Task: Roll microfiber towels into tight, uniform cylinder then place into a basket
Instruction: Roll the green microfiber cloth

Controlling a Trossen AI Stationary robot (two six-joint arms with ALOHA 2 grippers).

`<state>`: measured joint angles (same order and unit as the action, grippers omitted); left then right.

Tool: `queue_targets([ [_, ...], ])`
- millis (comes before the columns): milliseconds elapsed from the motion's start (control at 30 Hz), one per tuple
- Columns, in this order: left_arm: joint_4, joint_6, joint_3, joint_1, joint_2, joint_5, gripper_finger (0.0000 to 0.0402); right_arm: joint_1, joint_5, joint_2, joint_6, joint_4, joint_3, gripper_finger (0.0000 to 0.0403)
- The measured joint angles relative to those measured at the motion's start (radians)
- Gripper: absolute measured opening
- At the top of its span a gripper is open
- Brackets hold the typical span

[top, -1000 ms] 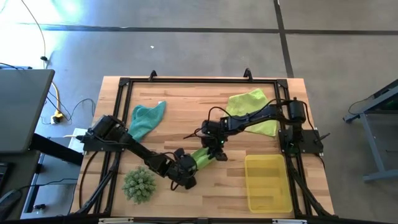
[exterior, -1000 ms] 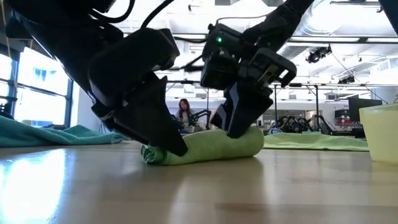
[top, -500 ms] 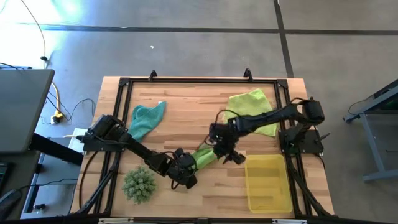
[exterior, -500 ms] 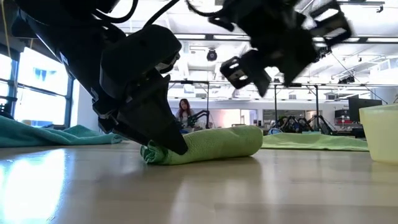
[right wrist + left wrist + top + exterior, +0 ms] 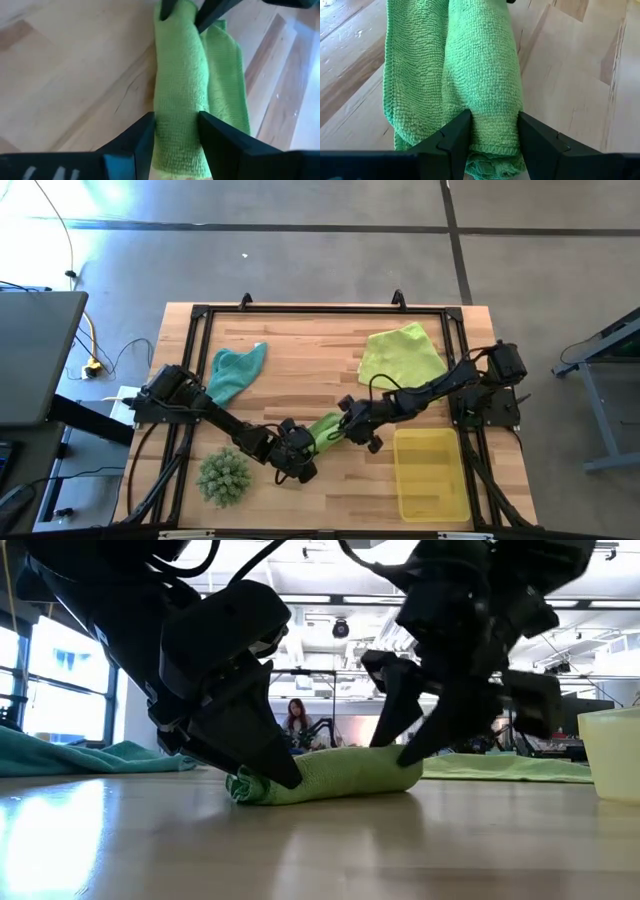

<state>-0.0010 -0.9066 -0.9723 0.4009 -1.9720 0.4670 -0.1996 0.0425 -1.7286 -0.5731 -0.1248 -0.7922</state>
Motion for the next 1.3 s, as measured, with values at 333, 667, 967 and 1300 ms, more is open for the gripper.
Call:
queue_targets([
  [333,0.009,-0.008,0.001,-0.001,-0.001,0.013,0.0147,-0.004,0.021,-0.021,-0.03,-0.063,0.038,0.0184],
  [667,0.023,0.001,0.002,0.001,-0.002,0.014,0.0147,0.016,0.021,-0.07,-0.02,-0.095,0.036,0.0185],
  [967,0.06,0.109,0.003,0.017,0.019,0.004,0.0147,0.063,0.064,-0.088,0.076,-0.104,0.035,0.0168],
  [1300,0.05,0.167,0.001,0.022,0.079,-0.011,0.0147,0.073,0.072,-0.107,0.2,-0.081,0.033,0.0053],
])
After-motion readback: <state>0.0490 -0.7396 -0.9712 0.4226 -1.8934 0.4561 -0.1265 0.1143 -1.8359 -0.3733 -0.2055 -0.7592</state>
